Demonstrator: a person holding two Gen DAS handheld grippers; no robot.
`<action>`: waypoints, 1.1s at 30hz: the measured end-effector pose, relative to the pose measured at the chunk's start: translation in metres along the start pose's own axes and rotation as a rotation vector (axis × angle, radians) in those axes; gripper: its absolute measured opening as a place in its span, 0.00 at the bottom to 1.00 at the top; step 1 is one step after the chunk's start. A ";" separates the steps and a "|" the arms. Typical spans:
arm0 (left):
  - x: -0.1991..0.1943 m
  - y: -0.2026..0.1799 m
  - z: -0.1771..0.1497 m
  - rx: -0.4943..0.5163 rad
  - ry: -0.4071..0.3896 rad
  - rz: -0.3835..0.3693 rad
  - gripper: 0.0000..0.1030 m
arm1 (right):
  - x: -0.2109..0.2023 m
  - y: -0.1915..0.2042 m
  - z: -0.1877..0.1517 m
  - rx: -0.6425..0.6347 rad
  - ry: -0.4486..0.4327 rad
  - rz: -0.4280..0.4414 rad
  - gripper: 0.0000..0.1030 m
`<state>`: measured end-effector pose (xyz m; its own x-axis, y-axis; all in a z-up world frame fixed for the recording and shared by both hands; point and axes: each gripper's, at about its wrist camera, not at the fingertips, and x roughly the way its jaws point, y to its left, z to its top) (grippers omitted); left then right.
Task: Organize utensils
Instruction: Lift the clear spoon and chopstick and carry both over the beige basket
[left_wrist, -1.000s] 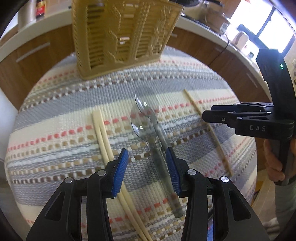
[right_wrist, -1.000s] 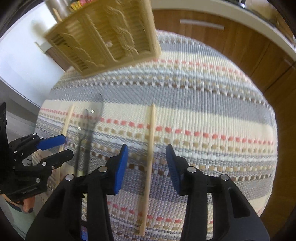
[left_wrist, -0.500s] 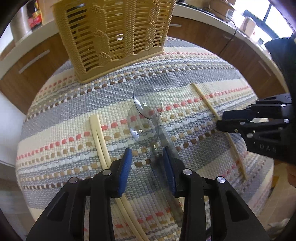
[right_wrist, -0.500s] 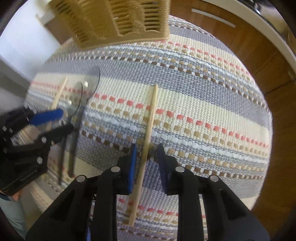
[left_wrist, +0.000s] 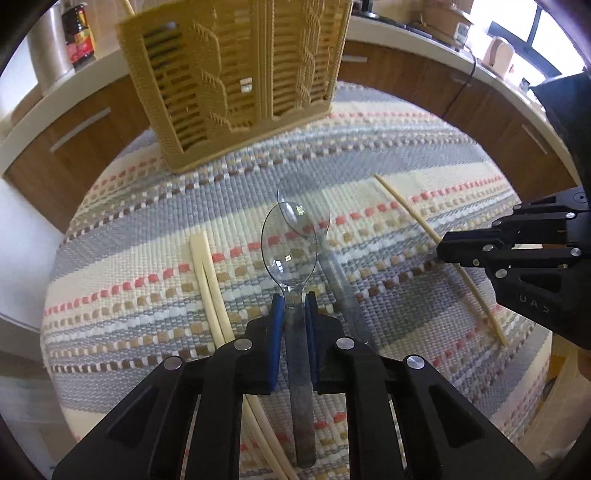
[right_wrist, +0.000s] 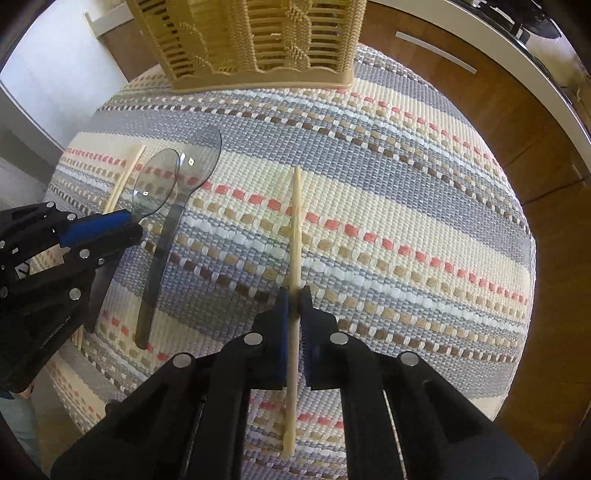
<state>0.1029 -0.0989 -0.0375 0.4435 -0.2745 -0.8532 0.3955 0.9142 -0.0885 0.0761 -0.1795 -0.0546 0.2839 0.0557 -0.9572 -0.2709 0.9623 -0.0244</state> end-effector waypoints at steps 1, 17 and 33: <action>-0.005 0.000 0.000 0.001 -0.016 -0.004 0.10 | -0.004 -0.003 0.000 0.004 -0.009 0.008 0.04; -0.129 0.022 0.022 -0.075 -0.380 -0.095 0.10 | -0.105 -0.018 0.001 -0.004 -0.253 0.154 0.04; -0.206 0.067 0.096 -0.155 -0.746 -0.105 0.10 | -0.204 -0.007 0.091 -0.024 -0.663 0.221 0.04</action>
<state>0.1152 -0.0095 0.1818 0.8568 -0.4399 -0.2691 0.3721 0.8887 -0.2680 0.1041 -0.1734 0.1668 0.7190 0.4079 -0.5627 -0.4053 0.9038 0.1372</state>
